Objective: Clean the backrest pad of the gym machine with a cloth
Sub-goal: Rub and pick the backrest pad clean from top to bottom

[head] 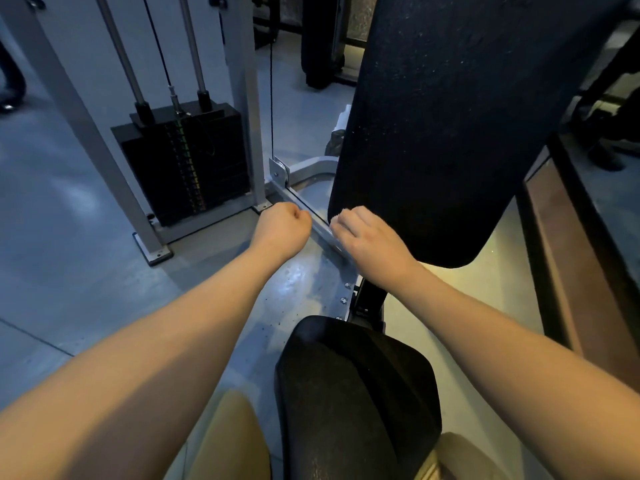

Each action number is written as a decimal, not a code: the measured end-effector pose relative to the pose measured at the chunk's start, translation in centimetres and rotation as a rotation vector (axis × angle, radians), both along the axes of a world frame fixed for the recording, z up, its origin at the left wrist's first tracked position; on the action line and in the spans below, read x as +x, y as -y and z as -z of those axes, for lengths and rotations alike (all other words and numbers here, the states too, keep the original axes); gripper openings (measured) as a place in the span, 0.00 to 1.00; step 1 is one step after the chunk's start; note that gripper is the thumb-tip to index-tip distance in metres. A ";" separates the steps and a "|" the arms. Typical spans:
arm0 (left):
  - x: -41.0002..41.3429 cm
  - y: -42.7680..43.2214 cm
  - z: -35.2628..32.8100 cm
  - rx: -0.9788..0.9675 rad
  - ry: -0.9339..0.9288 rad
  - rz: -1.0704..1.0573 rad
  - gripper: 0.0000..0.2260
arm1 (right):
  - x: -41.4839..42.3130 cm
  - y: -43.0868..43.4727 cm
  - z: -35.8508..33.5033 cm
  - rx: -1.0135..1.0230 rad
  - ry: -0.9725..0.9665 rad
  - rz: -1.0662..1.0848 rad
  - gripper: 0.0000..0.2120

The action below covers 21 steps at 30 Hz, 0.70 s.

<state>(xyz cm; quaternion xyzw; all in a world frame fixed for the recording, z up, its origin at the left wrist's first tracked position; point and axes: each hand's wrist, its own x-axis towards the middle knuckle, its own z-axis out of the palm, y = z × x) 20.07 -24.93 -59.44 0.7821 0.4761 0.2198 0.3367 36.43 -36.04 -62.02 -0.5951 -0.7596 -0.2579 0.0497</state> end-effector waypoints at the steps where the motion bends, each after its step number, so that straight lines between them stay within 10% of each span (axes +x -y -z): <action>1: 0.1 0.2 -0.3 0.002 0.004 0.009 0.17 | 0.1 1.2 0.9 -0.072 0.035 0.004 0.15; 7: 1.2 1.9 -3.0 0.055 -0.003 0.053 0.15 | 1.3 6.6 -0.1 -0.232 -0.095 0.061 0.17; 15: 5.3 3.0 -8.2 0.289 0.049 0.184 0.06 | 4.7 5.5 -8.2 0.447 -0.240 0.427 0.03; 21: 6.8 2.1 -9.1 0.653 -0.154 0.351 0.37 | 3.3 5.5 -5.5 0.373 -0.308 0.435 0.15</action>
